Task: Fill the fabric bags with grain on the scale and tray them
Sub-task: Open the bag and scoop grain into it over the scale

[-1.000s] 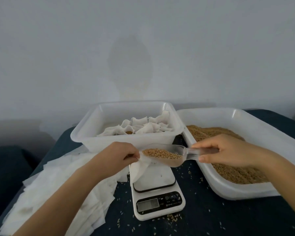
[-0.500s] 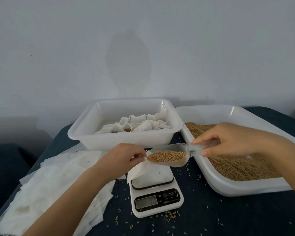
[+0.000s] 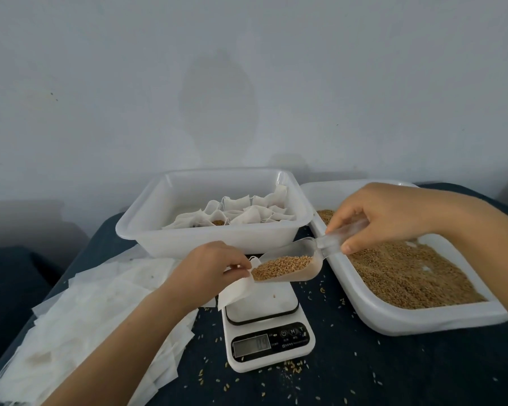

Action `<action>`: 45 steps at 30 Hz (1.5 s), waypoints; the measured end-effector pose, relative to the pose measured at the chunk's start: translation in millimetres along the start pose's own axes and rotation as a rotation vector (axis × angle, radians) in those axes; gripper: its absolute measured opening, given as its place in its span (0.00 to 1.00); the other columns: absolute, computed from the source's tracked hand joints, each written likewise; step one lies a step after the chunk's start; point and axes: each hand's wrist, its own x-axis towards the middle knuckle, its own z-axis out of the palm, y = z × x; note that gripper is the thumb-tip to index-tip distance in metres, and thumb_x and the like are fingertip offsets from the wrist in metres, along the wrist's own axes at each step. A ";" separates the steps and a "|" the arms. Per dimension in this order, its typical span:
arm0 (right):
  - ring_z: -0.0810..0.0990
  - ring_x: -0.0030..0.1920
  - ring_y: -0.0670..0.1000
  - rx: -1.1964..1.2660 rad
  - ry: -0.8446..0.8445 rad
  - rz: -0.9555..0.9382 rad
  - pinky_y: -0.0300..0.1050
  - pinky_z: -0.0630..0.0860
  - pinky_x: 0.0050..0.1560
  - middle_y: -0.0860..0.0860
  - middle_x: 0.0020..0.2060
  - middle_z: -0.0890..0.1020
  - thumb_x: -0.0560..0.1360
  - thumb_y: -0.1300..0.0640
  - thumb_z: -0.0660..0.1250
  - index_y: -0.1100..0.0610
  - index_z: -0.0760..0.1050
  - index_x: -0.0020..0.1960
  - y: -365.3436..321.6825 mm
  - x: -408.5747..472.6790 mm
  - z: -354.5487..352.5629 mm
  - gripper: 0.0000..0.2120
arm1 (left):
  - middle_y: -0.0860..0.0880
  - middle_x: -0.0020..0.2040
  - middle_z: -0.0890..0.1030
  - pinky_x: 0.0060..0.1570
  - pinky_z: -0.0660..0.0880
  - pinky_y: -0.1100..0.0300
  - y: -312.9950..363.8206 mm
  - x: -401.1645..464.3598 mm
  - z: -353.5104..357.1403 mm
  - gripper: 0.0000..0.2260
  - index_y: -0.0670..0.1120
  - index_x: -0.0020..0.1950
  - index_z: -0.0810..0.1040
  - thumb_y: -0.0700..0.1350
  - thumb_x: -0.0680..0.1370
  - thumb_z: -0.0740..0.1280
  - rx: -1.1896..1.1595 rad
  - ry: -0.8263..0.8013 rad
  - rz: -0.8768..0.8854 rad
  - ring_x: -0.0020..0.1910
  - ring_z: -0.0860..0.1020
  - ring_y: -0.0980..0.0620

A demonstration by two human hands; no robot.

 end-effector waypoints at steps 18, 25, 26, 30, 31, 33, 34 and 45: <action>0.82 0.39 0.45 -0.120 -0.005 0.021 0.41 0.76 0.43 0.41 0.43 0.83 0.67 0.49 0.77 0.44 0.81 0.48 -19.7 13.2 -18.3 0.11 | 0.60 0.43 0.82 0.47 0.70 0.67 3.6 -0.7 -4.7 0.06 0.52 0.49 0.84 0.46 0.73 0.71 -0.065 0.006 -0.021 0.42 0.73 0.63; 0.83 0.40 0.46 -0.177 -0.079 0.022 0.38 0.76 0.41 0.44 0.44 0.84 0.68 0.49 0.76 0.48 0.81 0.49 -29.3 15.8 -30.7 0.11 | 0.69 0.36 0.73 0.43 0.67 0.71 9.8 3.3 -4.1 0.04 0.53 0.46 0.84 0.47 0.73 0.71 -0.071 -0.006 0.002 0.38 0.71 0.68; 0.83 0.40 0.46 -0.176 -0.083 0.024 0.38 0.76 0.41 0.43 0.44 0.84 0.68 0.49 0.77 0.48 0.81 0.49 -30.8 16.5 -32.3 0.11 | 0.71 0.34 0.72 0.42 0.66 0.73 10.3 3.7 -3.8 0.04 0.53 0.46 0.84 0.47 0.73 0.72 -0.070 -0.007 0.006 0.38 0.71 0.68; 0.83 0.38 0.45 -0.214 -0.114 0.012 0.42 0.76 0.43 0.43 0.40 0.84 0.68 0.49 0.77 0.45 0.81 0.46 -38.6 19.9 -37.8 0.09 | 0.73 0.32 0.72 0.42 0.65 0.75 9.9 2.9 -3.1 0.04 0.53 0.45 0.84 0.46 0.72 0.73 -0.096 0.010 0.003 0.40 0.72 0.69; 0.83 0.37 0.45 -0.223 -0.120 0.010 0.42 0.75 0.41 0.43 0.39 0.84 0.67 0.49 0.77 0.44 0.80 0.44 -40.7 20.6 -39.3 0.08 | 0.73 0.32 0.72 0.42 0.66 0.75 9.6 2.5 -3.3 0.04 0.53 0.45 0.84 0.46 0.72 0.73 -0.103 0.012 0.006 0.41 0.72 0.68; 0.83 0.37 0.46 -0.239 -0.128 0.014 0.43 0.75 0.40 0.40 0.35 0.83 0.67 0.49 0.77 0.43 0.79 0.42 -45.1 21.6 -42.3 0.08 | 0.73 0.34 0.74 0.43 0.67 0.74 9.1 1.5 -3.7 0.04 0.53 0.45 0.84 0.46 0.72 0.73 -0.111 0.017 0.014 0.43 0.73 0.68; 0.83 0.37 0.46 -0.246 -0.132 0.016 0.43 0.75 0.40 0.39 0.34 0.83 0.67 0.49 0.77 0.43 0.79 0.42 -47.0 22.0 -43.8 0.08 | 0.72 0.35 0.74 0.43 0.67 0.74 8.9 1.2 -3.9 0.04 0.53 0.45 0.84 0.46 0.72 0.73 -0.112 0.021 0.017 0.43 0.73 0.67; 0.82 0.33 0.42 -0.449 -0.126 0.010 0.28 0.66 0.27 0.36 0.41 0.78 0.68 0.50 0.76 0.45 0.77 0.46 -81.3 31.8 -53.8 0.10 | 0.66 0.37 0.79 0.45 0.70 0.69 10.2 -2.2 -3.2 0.02 0.50 0.43 0.85 0.44 0.72 0.73 -0.125 0.071 -0.004 0.43 0.75 0.62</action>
